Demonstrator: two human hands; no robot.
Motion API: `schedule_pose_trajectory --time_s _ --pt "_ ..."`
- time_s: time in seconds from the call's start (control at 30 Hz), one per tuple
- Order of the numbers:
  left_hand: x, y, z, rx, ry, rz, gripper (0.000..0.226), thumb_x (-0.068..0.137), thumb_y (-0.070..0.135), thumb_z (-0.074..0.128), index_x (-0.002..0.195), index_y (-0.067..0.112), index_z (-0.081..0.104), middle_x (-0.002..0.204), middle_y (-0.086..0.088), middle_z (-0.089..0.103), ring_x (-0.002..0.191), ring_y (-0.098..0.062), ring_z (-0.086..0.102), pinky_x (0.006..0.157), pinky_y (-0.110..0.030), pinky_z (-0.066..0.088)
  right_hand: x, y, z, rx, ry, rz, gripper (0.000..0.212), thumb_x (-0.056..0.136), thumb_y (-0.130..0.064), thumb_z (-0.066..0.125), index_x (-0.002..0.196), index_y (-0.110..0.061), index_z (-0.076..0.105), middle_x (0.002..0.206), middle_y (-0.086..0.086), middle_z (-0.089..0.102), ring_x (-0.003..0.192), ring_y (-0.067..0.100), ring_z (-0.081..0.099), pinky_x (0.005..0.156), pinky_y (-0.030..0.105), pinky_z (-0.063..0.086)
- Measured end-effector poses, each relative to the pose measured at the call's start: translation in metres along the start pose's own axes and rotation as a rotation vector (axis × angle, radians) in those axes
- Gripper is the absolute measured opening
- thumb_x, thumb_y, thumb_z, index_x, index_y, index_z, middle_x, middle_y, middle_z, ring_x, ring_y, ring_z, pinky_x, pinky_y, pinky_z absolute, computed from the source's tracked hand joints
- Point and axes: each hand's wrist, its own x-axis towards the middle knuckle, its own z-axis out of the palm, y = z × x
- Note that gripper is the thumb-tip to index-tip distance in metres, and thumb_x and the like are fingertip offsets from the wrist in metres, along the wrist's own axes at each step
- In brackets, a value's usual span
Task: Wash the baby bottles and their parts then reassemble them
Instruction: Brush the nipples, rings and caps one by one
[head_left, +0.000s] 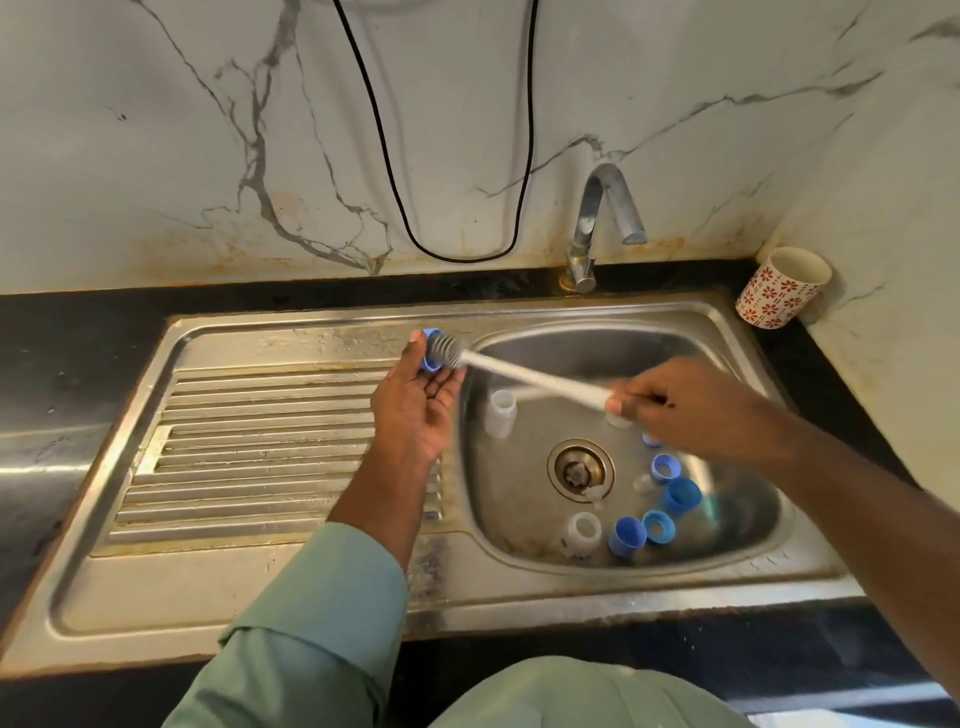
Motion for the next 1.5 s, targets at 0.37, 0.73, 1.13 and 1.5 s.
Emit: schedule_pose_trajectory --time_s 0.37,0.73,1.13,1.5 --pt "-0.004 -0.001 0.001 0.036 0.021 -0.032 0.027 0.085 0.018 0.073 0.105 0.003 0.063 0.102 -0.02 0.072 0.097 -0.03 0.072 0.089 -0.041 0.058 0.0 0.006 -0.004 -0.104 0.044 0.011 0.021 0.097 -0.041 0.053 0.108 -0.032 0.069 0.074 -0.002 0.067 0.061 0.008 0.06 0.063 0.024 0.051" --pt "-0.002 -0.002 0.0 -0.153 0.074 -0.049 0.05 0.089 -0.007 0.061 0.134 0.013 0.05 0.118 -0.02 0.055 0.1 -0.031 0.063 0.065 -0.032 0.059 -0.021 0.005 0.001 0.049 0.263 0.122 0.026 0.097 -0.042 0.051 0.102 -0.025 0.069 0.068 -0.001 0.061 0.058 0.012 0.057 0.053 0.025 0.045" --pt "0.001 0.015 0.017 -0.2 0.012 0.002 0.038 0.093 0.003 0.062 0.13 0.002 0.053 0.119 -0.018 0.061 0.1 -0.028 0.065 0.062 -0.031 0.062 -0.042 -0.039 0.025 0.155 -0.106 -0.002 0.034 0.099 -0.03 0.05 0.133 -0.031 0.053 0.069 0.002 0.065 0.056 0.009 0.065 0.053 0.022 0.056" --pt "0.002 0.013 0.028 -0.229 0.126 0.069 0.047 0.086 -0.002 0.07 0.13 -0.001 0.054 0.124 -0.022 0.063 0.106 -0.035 0.067 0.06 -0.032 0.06 -0.04 -0.055 0.032 0.245 0.005 0.037 0.028 0.099 -0.033 0.05 0.1 -0.011 0.068 0.077 0.014 0.066 0.048 0.01 0.047 0.045 0.024 0.044"
